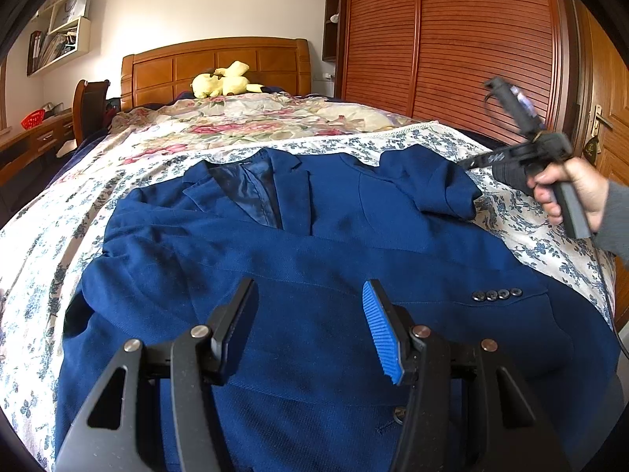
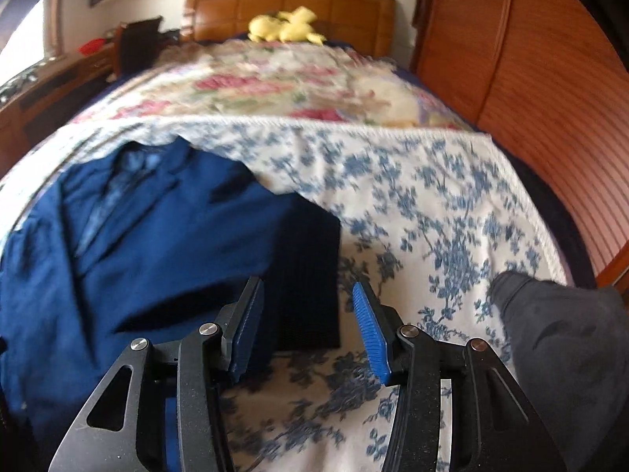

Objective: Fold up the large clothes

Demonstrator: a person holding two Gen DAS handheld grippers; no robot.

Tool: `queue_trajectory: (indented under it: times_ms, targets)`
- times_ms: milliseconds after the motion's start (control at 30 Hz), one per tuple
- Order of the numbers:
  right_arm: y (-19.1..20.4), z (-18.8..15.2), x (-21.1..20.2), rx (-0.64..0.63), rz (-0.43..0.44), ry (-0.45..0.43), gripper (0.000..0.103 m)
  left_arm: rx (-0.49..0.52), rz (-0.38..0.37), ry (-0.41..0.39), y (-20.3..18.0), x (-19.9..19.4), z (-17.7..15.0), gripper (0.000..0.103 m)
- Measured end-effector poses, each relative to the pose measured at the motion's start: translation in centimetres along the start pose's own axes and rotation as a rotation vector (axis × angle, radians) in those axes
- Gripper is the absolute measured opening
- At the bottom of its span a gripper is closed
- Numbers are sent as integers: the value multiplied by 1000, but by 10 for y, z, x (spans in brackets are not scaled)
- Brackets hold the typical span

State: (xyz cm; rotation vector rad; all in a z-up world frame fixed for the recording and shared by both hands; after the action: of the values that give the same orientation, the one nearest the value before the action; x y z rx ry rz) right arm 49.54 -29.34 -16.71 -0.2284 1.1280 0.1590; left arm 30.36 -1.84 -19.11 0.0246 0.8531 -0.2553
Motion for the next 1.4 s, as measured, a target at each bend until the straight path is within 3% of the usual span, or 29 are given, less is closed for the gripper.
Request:
queue_trajectory:
  times_ms: [333,633,667,733,767,867,1000,1200,1400]
  targets:
    - [-9,-7,65,62,19,128,48,3,0,5,-2,0,0,54]
    - [-12,-20,83,110,87,173,48,6,4,4,-1,-1,0,54]
    - [-11,-20,82,110,92,172,45,7,4,3,-1,-1,0,54]
    - [-8,-20,82,101,127,164,27,15,8,1,-3,-3,0,54]
    - [-8,-19,81,99,137,152,3,21,12,-2,-3,-3,1,54]
    - [-3,-16,65,92,153,97,4,30,28,-2,-4,-5,1,54]
    - [8,-7,15,34,115,-22,4,27,34,-15,-6,-14,0,54]
    - [24,5,-56,-31,104,-133,3,9,34,-33,1,-42,-6,54]
    - [66,12,-123,-124,104,-219,3,-6,50,-71,15,-77,-14,54]
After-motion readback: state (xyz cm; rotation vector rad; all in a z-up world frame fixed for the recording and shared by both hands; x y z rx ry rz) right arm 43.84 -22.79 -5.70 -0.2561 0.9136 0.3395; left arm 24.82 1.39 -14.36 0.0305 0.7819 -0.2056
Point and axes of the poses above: each gripper's, at about its wrist camera, not at the fingertips, and x roughly the way its jaws point, y to its left, z to its top, the point moved 6 cm from there along x, roughly the way its jaws point, and after that the axes turned 15 degrees about y, right-handed, at the moved point
